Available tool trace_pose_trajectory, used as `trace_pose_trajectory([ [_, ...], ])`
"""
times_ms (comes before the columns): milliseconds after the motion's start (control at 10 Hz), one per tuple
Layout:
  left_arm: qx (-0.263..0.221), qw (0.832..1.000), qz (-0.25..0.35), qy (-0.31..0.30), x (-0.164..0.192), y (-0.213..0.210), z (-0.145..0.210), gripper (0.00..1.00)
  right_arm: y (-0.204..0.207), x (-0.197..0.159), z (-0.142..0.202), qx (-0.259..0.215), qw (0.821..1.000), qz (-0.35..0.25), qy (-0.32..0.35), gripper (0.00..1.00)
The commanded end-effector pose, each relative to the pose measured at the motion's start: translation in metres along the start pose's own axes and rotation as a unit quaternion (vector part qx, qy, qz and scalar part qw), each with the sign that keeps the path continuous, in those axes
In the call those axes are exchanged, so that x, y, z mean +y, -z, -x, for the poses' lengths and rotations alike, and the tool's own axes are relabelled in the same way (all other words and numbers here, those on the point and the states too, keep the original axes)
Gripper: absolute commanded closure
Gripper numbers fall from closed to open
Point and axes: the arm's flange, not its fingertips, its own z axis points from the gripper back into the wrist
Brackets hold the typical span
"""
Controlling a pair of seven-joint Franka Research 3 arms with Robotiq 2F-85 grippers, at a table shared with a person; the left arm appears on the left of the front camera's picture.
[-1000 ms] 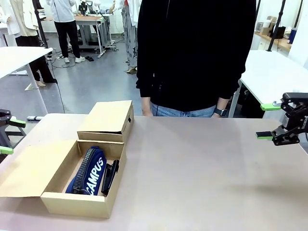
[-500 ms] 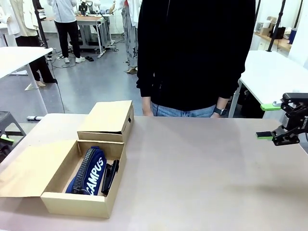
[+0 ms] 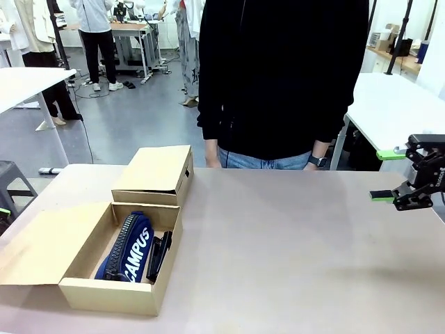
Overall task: Place items inside the box.
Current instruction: Close the lid of the Mailer Box closest to the robot.
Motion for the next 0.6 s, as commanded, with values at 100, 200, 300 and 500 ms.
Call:
trace_pose_trajectory([
  [100, -0.010, 0.999, 0.019, 0.024, 0.011, 0.003, 0.060, 0.00, -0.002, 0.004, 0.003, 0.006, 1.000, 0.002, 0.006, 0.00],
  [200, -0.013, 0.999, 0.030, 0.031, 0.010, 0.005, 0.065, 0.00, -0.002, 0.004, 0.003, 0.006, 1.000, 0.002, 0.006, 0.00],
  [300, -0.011, 0.999, 0.041, 0.032, 0.011, 0.008, 0.067, 0.00, -0.002, 0.004, 0.003, 0.006, 1.000, 0.002, 0.006, 0.00],
  [500, -0.003, 0.998, 0.060, 0.027, 0.017, 0.013, 0.071, 0.00, -0.002, 0.004, 0.003, 0.006, 1.000, 0.002, 0.006, 0.00],
])
